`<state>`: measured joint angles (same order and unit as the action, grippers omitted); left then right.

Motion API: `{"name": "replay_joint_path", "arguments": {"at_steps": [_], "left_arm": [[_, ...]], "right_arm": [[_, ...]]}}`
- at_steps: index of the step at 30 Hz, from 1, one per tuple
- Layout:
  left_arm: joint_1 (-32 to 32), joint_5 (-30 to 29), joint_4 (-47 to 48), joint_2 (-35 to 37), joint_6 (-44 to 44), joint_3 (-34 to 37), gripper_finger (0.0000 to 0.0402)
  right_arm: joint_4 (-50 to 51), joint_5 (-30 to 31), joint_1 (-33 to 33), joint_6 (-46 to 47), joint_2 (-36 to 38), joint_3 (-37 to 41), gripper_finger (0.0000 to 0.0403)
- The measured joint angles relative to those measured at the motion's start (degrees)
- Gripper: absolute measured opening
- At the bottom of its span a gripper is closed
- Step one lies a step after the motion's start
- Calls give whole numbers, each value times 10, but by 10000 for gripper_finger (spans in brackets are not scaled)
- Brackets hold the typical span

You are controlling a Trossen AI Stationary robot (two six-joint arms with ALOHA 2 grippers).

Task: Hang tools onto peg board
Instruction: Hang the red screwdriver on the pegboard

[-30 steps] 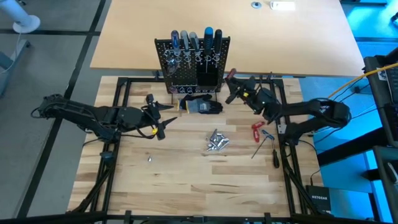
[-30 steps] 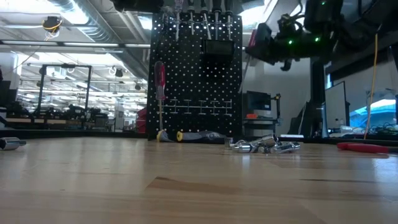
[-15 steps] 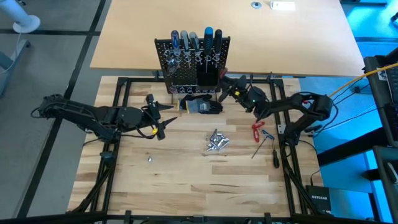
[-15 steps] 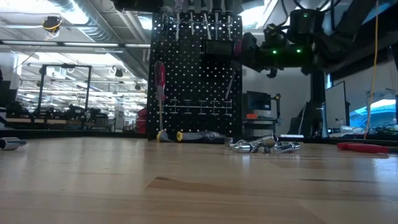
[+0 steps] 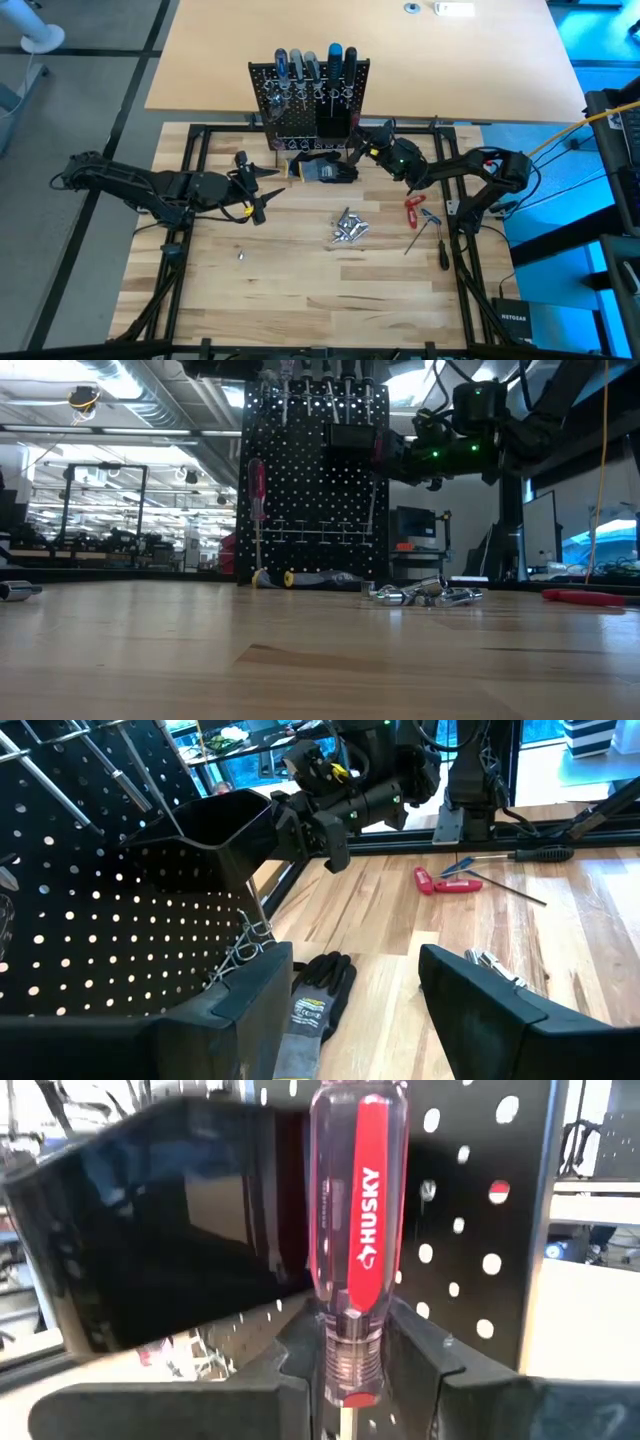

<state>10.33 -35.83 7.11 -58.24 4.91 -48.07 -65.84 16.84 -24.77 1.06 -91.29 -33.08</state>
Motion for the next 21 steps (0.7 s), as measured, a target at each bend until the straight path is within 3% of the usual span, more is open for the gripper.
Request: {"name": "replay_joint_path", "arguments": {"at_steps": [21], "left_arm": [[0, 0, -1, 0, -1, 0, 210]], "right_arm": [[-7, 0, 0, -10, -35, 0, 74]]}}
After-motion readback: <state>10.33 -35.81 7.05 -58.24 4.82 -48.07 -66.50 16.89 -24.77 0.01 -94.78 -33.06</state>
